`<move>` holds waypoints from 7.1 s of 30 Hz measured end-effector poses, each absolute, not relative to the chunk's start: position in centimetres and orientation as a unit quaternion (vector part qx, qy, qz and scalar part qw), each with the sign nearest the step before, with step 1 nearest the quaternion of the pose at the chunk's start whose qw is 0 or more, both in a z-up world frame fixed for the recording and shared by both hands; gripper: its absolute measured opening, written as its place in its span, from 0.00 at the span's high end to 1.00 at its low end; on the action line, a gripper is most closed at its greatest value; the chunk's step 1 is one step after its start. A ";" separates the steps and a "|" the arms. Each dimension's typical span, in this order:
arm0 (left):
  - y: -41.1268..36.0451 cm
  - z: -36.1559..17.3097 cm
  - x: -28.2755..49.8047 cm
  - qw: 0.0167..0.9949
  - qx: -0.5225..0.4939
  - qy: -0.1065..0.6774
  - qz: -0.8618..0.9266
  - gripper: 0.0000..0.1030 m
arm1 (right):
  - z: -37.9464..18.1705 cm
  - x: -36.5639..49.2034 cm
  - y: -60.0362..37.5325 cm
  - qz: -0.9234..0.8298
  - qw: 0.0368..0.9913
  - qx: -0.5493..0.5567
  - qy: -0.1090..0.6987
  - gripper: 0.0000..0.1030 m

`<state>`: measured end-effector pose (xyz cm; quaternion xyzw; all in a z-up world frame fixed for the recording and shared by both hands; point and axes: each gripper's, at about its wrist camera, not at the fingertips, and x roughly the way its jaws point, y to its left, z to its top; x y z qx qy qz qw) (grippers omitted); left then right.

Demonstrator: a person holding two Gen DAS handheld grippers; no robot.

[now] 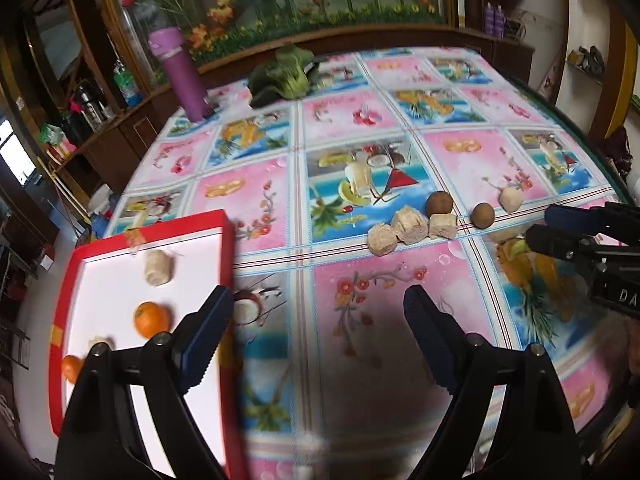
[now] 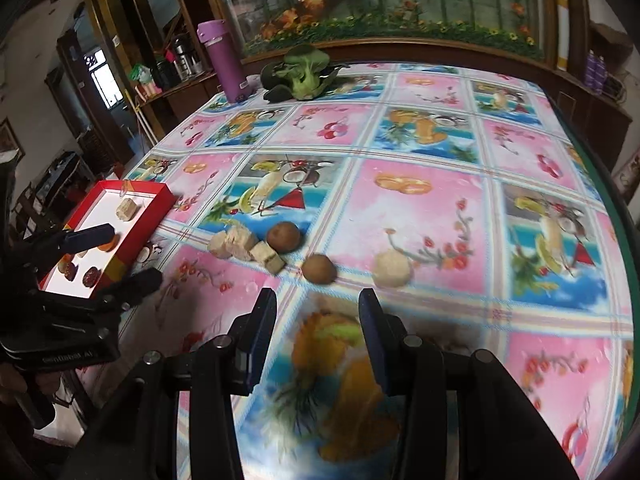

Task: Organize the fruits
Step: 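Move both open tools back over the remaining fruit pile, then grasp a brown kiwi with the right tool while the left grasps a round taro, then carry the kiwi and taro over the tray and open both tools, then move both open tools back toward the beige yam chunks on the cloth, then grasp a beige yam chunk with the right tool while the left grasps another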

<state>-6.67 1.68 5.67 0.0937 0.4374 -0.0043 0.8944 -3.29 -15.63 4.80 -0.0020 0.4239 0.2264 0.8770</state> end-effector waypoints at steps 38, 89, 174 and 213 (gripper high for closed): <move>0.8 2.0 -0.5 0.866 0.044 0.485 -0.113 0.75 | 3.0 -1.2 -13.8 0.203 0.868 0.000 0.454 0.80; 22.1 5.7 -12.9 0.916 -0.005 0.387 0.109 0.75 | 5.0 -7.5 11.3 0.327 0.839 -0.112 0.421 0.81; 2.1 6.3 -3.3 0.898 0.094 0.430 -0.005 0.53 | 3.8 -1.9 -10.9 0.261 0.855 -0.017 0.448 0.64; -2.3 3.1 1.4 0.861 0.050 0.495 -0.110 0.53 | 2.9 -1.5 -13.5 0.235 0.863 -0.028 0.446 0.76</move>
